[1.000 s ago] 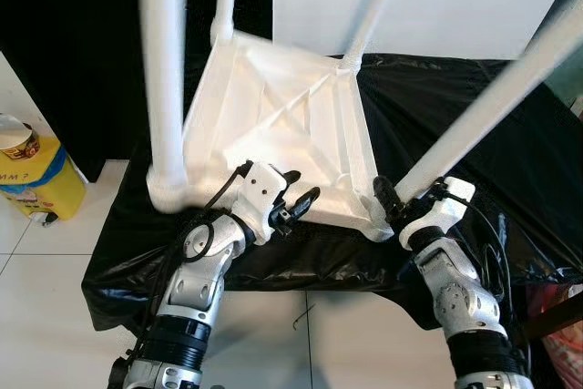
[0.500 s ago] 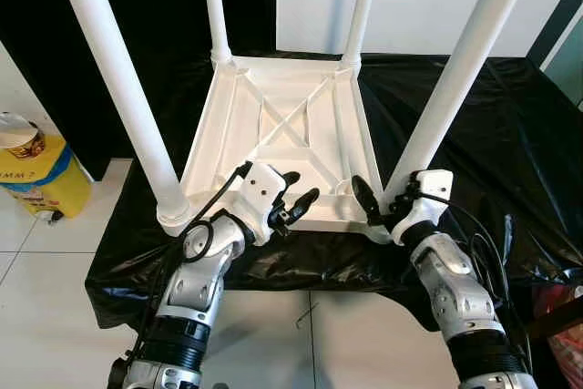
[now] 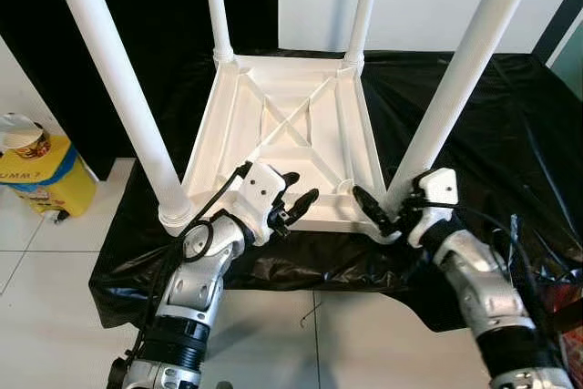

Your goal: Building children table

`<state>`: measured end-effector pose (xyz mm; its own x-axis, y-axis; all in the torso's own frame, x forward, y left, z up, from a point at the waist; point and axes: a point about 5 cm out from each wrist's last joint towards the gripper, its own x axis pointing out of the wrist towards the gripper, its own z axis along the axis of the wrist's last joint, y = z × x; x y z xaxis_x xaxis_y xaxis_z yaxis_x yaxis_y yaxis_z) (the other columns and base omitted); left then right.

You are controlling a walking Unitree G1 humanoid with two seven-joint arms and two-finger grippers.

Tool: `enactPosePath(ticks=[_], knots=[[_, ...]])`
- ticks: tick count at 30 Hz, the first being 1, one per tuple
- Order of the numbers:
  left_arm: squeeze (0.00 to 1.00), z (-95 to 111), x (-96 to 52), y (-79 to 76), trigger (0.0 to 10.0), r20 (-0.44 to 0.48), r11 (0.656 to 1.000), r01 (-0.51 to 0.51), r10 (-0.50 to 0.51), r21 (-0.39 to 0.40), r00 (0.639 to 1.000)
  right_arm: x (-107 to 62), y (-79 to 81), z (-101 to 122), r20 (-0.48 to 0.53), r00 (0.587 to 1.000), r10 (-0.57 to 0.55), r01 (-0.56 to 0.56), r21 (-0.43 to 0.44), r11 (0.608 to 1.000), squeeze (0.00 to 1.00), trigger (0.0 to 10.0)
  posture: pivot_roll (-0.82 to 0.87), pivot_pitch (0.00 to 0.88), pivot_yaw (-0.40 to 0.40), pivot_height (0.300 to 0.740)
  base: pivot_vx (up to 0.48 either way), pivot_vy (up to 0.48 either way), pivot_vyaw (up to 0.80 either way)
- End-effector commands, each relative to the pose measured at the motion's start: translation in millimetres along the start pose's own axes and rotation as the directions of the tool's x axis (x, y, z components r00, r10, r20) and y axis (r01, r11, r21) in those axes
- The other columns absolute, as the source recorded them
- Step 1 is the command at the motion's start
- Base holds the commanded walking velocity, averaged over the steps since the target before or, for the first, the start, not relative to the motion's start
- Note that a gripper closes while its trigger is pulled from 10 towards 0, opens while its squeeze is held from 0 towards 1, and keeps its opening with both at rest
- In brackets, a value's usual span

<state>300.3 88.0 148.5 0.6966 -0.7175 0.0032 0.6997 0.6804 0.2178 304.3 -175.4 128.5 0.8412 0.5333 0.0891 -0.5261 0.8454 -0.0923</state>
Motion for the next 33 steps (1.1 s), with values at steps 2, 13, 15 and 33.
enactPosePath(ticks=[2,13,15,33], knots=[[0.0,-2,0.9,1.6,10.0,-0.017,0.999,-0.05,0.05,-0.004,0.999,-1.7,-8.3,-3,-0.025,1.0,0.007,-0.008,-0.028,1.0,0.0,0.0,0.01,0.0,-0.016,0.74,0.0,0.0,0.0],[0.0,-1,0.6,-0.4,10.0,-0.016,0.999,-0.048,0.048,-0.008,0.999,-3.6,-8.2,-12,-0.092,0.996,-0.014,0.01,-0.041,0.999,0.0,0.0,0.01,0.0,-0.011,0.74,0.0,0.0,0.0],[0.0,-2,0.8,-1.9,10.0,-0.017,0.999,-0.044,0.044,-0.009,0.999,-3.8,-7.7,-11,-0.087,0.996,-0.022,0.018,-0.036,0.999,0.0,0.0,0.01,0.0,-0.01,0.74,0.0,0.0,0.0],[0.0,-3,1.4,-3.8,10.0,-0.021,0.999,-0.039,0.039,-0.02,0.999,-2.7,8.2,-29,-0.118,0.883,-0.455,0.459,0.011,0.888,0.0,10.0,0.0,0.0,-0.025,0.74,0.0,0.0,0.0]])
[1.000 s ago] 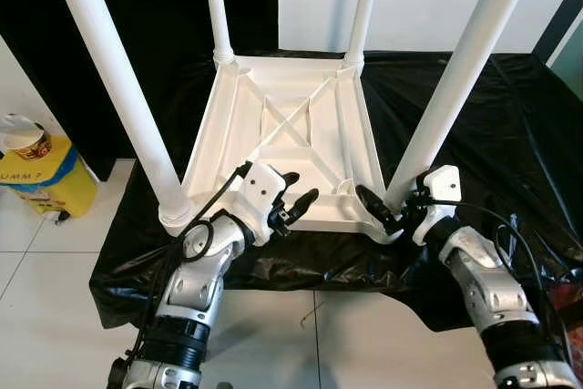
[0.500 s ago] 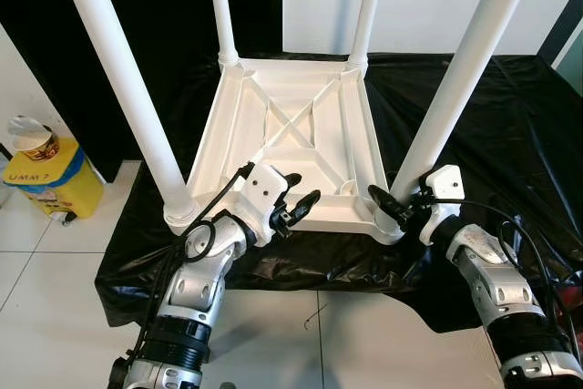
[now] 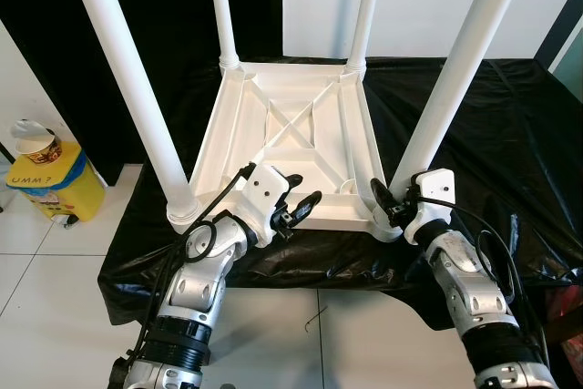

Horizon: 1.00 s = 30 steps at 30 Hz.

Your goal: Building children table

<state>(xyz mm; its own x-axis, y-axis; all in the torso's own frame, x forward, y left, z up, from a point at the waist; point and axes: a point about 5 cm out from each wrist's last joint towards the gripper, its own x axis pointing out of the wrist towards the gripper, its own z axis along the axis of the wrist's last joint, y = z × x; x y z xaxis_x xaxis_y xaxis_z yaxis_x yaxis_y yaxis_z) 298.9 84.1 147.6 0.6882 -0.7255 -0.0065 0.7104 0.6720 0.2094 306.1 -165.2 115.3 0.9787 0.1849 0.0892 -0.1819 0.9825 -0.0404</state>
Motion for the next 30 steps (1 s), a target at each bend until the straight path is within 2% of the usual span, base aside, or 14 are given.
enactPosePath(ticks=[1,5,6,8,13,17,22,26,27,29,30], knots=[[0.0,-3,-0.3,0.0,10.0,-0.014,0.999,-0.053,0.052,-0.012,0.999,-7.2,-3.9,-16,-0.089,0.991,-0.1,0.101,0.001,0.995,0.0,10.0,0.0,0.0,-0.025,0.74,0.0,0.0,0.0],[0.0,-3,-0.4,-1.0,10.0,-0.013,0.998,-0.053,0.053,-0.015,0.999,-7.2,1.8,-16,-0.089,0.986,-0.141,0.143,0.016,0.99,0.0,10.0,-0.01,0.0,-0.024,0.74,0.0,0.0,0.0],[0.0,-3,-0.5,-2.2,10.0,-0.011,0.998,-0.057,0.057,-0.029,0.998,-6.1,7.1,-15,-0.085,0.977,-0.194,0.196,0.02,0.98,0.0,10.0,-0.02,0.0,-0.019,0.74,0.0,0.0,0.0],[0.0,-3,-0.3,-4.1,10.0,-0.01,0.998,-0.056,0.056,-0.036,0.998,-3.8,12.1,-13,-0.077,0.969,-0.233,0.235,0.022,0.972,0.0,10.0,-0.02,0.0,-0.019,0.74,0.0,0.0,0.0],[0.0,0,1.7,-5.1,10.0,-0.002,0.997,-0.055,0.055,-0.044,0.998,0.6,22.5,-8,-0.055,0.964,-0.261,0.263,0.024,0.965,0.0,10.0,-0.02,0.0,-0.021,0.74,0.0,0.0,0.0],[0.0,3,3.9,-2.6,10.0,0.008,0.997,-0.065,0.066,-0.049,0.998,1.2,26.9,-5,-0.05,0.966,-0.255,0.257,0.036,0.966,0.0,10.0,-0.02,0.011,-0.019,0.74,0.0,0.0,0.0],[0.0,8,4.8,-5.2,10.0,0.022,0.996,-0.062,0.064,-0.058,0.998,-3.7,36.3,3,0.006,0.986,-0.166,0.165,0.057,0.985,0.0,10.0,-0.02,0.046,-0.01,0.74,0.0,0.0,0.0],[0.0,8,4.2,-7.5,10.0,0.019,0.996,-0.057,0.058,-0.062,0.998,-5.6,34.3,3,0.002,0.988,-0.157,0.156,0.053,0.986,0.0,10.0,-0.02,0.055,-0.012,0.74,0.0,0.0,0.0],[0.0,7,3.1,-9.0,10.0,0.014,0.997,-0.052,0.053,-0.065,0.999,-6.7,27.8,6,0.019,0.99,-0.139,0.138,0.034,0.99,0.29,10.0,-0.02,0.063,-0.016,0.74,0.0,0.0,0.0],[0.0,6,2.9,-9.3,10.0,0.012,0.997,-0.051,0.052,-0.066,0.999,-6.9,26.1,6,0.023,0.991,-0.134,0.134,0.029,0.991,0.29,10.0,-0.02,0.063,-0.016,0.74,0.0,0.0,0.0],[0.0,6,2.8,-9.3,10.0,0.012,0.997,-0.051,0.052,-0.066,0.999,-6.9,23.6,8,0.03,0.992,-0.12,0.119,0.028,0.992,1.0,10.0,-0.02,0.066,-0.019,0.74,0.0,0.0,0.0]])
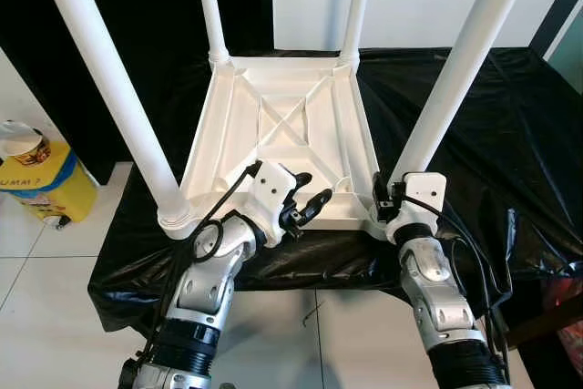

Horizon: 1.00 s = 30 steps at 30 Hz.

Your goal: Building children table

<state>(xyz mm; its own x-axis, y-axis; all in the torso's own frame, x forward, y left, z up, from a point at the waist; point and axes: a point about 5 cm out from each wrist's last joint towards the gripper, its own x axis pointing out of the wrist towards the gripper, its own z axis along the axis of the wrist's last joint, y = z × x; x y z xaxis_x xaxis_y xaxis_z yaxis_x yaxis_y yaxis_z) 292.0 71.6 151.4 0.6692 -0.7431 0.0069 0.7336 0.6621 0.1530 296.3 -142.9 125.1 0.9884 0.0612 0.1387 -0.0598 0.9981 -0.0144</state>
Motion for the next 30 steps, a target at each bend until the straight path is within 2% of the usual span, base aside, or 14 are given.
enactPosePath(ticks=[1,6,7,8,9,11,14,16,21,23,25,28,30], knots=[[0.0,0,-1.5,3.6,10.0,-0.002,0.997,-0.076,0.075,-0.008,0.997,-2.1,-4.2,0,-0.003,0.999,0.049,-0.049,0.016,0.999,1.0,10.0,-0.03,0.069,-0.02,0.74,0.0,0.0,0.0],[0.0,1,-1.6,3.8,10.0,-0.005,0.997,-0.076,0.076,-0.008,0.997,-2.4,-12.3,4,0.006,0.989,0.151,-0.151,0.016,0.988,1.0,10.0,-0.03,0.069,-0.021,0.74,0.0,0.0,0.0],[0.0,1,-1.8,3.8,10.0,-0.006,0.997,-0.075,0.075,-0.007,0.997,-1.7,-16.2,6,0.005,0.981,0.192,-0.192,0.01,0.981,0.95,10.0,-0.03,0.065,-0.023,0.74,0.0,0.0,0.0],[0.0,1,-1.8,3.8,10.0,-0.006,0.997,-0.075,0.075,-0.007,0.997,-1.7,-16.2,6,0.005,0.981,0.192,-0.192,0.01,0.981,0.95,10.0,-0.03,0.065,-0.023,0.74,0.0,0.0,0.0],[0.0,1,-1.9,3.8,10.0,-0.006,0.997,-0.074,0.074,-0.007,0.997,-1.4,-18.8,7,0.004,0.976,0.218,-0.218,0.006,0.976,0.0,10.0,-0.03,0.065,-0.023,0.74,0.0,0.0,0.0],[0.0,1,-2.0,4.3,10.0,-0.007,0.997,-0.074,0.074,-0.006,0.997,-0.9,-21.9,8,0.001,0.966,0.257,-0.257,0.005,0.966,0.0,10.0,-0.03,0.058,-0.024,0.74,0.0,0.0,0.0],[0.0,2,-1.0,5.6,10.0,-0.005,0.997,-0.074,0.074,-0.001,0.997,0.1,-28.7,8,-0.03,0.909,0.416,-0.416,-0.009,0.909,0.0,10.0,-0.03,0.048,-0.026,0.74,0.0,0.0,0.0],[0.0,2,-0.4,5.6,10.0,-0.004,0.997,-0.072,0.072,0.0,0.997,0.3,-29.5,7,-0.052,0.875,0.481,-0.481,0.004,0.877,0.0,10.0,-0.03,0.045,-0.025,0.74,0.0,0.0,0.0],[0.0,3,0.9,5.6,10.0,0.0,0.998,-0.07,0.07,0.002,0.998,3.6,-29.5,6,-0.078,0.822,0.564,-0.566,-0.002,0.825,0.0,10.0,-0.03,0.034,-0.02,0.74,0.0,0.0,0.0],[0.0,3,0.9,5.6,10.0,0.0,0.998,-0.07,0.07,0.002,0.998,3.6,-29.5,6,-0.078,0.822,0.564,-0.566,-0.002,0.825,0.0,10.0,-0.03,0.034,-0.02,0.74,0.0,0.0,0.0],[0.0,4,1.8,5.9,10.0,0.002,0.998,-0.065,0.065,0.005,0.998,7.7,-29.0,4,-0.111,0.781,0.615,-0.619,0.0,0.786,0.0,10.0,-0.04,0.026,-0.014,0.74,0.0,0.0,0.0],[0.0,4,2.9,5.8,10.0,0.002,0.998,-0.06,0.06,0.008,0.998,11.8,-30.2,3,-0.131,0.758,0.639,-0.646,-0.014,0.763,0.0,10.0,-0.04,0.027,-0.013,0.74,0.0,0.0,0.0],[0.0,4,2.9,5.8,10.0,0.002,0.998,-0.06,0.06,0.008,0.998,11.8,-30.2,3,-0.131,0.758,0.639,-0.646,-0.014,0.763,0.0,10.0,-0.04,0.027,-0.013,0.74,0.0,0.0,0.0]])
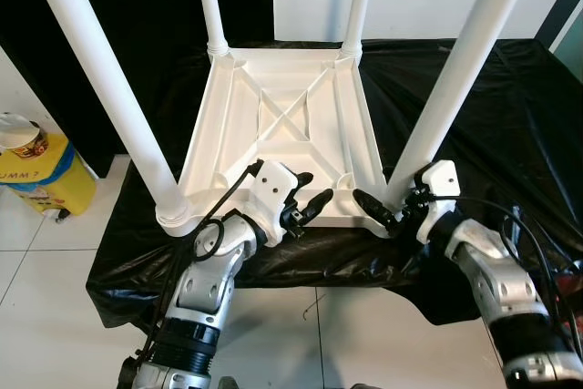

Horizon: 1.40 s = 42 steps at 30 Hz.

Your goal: Building children table

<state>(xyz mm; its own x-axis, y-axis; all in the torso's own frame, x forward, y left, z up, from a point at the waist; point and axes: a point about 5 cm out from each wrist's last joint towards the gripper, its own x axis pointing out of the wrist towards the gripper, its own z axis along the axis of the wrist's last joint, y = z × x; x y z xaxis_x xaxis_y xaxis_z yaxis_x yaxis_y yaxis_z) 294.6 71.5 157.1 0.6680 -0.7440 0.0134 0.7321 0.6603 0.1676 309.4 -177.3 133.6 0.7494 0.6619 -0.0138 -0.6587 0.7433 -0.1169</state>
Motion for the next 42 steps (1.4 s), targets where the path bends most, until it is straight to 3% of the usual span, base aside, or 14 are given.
enactPosePath(ticks=[1,2,3,9,10,11,19,26,33,36,38,42], knots=[[0.0,-1,2.1,2.1,10.0,-0.001,0.998,-0.059,0.059,-0.007,0.998,3.5,0.5,-4,-0.026,0.999,0.03,-0.03,-0.006,1.0,0.0,2.7,-0.05,0.027,-0.023,0.74,0.0,0.0,0.0],[0.0,-1,2.1,2.1,10.0,-0.001,0.998,-0.059,0.059,-0.007,0.998,3.5,0.5,-4,-0.026,0.999,0.03,-0.03,-0.006,1.0,0.0,2.7,-0.05,0.027,-0.023,0.74,0.0,0.0,0.0],[0.0,-1,2.7,0.5,10.0,0.002,0.998,-0.057,0.057,-0.011,0.998,2.5,-3.3,-5,-0.034,0.999,0.019,-0.02,-0.011,1.0,0.0,0.0,-0.05,0.027,-0.021,0.74,0.0,0.0,0.0],[0.0,-2,2.7,-2.5,10.0,0.002,0.999,-0.051,0.051,-0.017,0.999,-2.1,-9.0,-8,-0.046,0.999,0.014,-0.015,-0.011,1.0,0.0,0.0,-0.06,0.03,-0.02,0.74,0.0,0.0,0.0],[0.0,-2,2.2,-2.6,10.0,0.001,0.999,-0.049,0.049,-0.017,0.999,-3.9,-7.3,-10,-0.05,0.999,0.013,-0.013,-0.004,1.0,0.0,1.1,-0.06,0.029,-0.021,0.74,0.0,0.0,0.0],[0.0,-2,2.0,-2.4,10.0,-0.001,0.999,-0.048,0.048,-0.017,0.999,-4.9,-5.6,-12,-0.052,0.999,0.009,-0.009,0.003,1.0,0.0,10.0,-0.06,0.029,-0.021,0.74,0.0,0.0,0.0],[0.0,-2,1.4,-1.2,10.0,-0.001,0.998,-0.054,0.054,-0.016,0.999,-6.6,2.9,-18,-0.046,0.998,-0.044,0.045,0.021,0.999,0.0,10.0,-0.06,0.027,-0.026,0.74,0.0,0.0,0.0],[0.0,-1,-0.3,1.3,10.0,-0.004,0.998,-0.06,0.06,-0.008,0.998,-3.3,10.1,-26,-0.07,0.97,-0.232,0.232,-0.015,0.973,0.0,10.0,-0.02,0.038,-0.031,0.74,0.0,0.0,0.0],[0.0,-1,-1.8,1.8,10.0,-0.005,0.998,-0.065,0.065,-0.006,0.998,-3.8,15.4,-27,-0.07,0.961,-0.268,0.268,-0.005,0.963,0.0,10.0,-0.02,0.04,-0.033,0.74,0.0,0.0,0.0],[0.0,-3,-5.3,2.0,10.0,-0.011,0.996,-0.089,0.089,-0.011,0.996,-1.0,25.7,-34,-0.099,0.869,-0.485,0.488,0.017,0.872,0.0,10.0,0.0,0.055,-0.057,0.74,0.0,0.0,0.0],[0.0,-2,-5.6,2.3,10.0,-0.009,0.995,-0.099,0.099,-0.014,0.995,1.5,32.9,-36,-0.114,0.819,-0.562,0.57,0.044,0.821,0.0,10.0,0.0,0.058,-0.058,0.74,0.0,0.0,0.0],[0.0,-2,-5.7,2.0,10.0,-0.008,0.995,-0.102,0.102,-0.016,0.995,6.1,40.3,-36,-0.119,0.797,-0.592,0.601,0.069,0.796,0.0,10.0,0.0,0.059,-0.06,0.74,0.0,0.0,0.0]])
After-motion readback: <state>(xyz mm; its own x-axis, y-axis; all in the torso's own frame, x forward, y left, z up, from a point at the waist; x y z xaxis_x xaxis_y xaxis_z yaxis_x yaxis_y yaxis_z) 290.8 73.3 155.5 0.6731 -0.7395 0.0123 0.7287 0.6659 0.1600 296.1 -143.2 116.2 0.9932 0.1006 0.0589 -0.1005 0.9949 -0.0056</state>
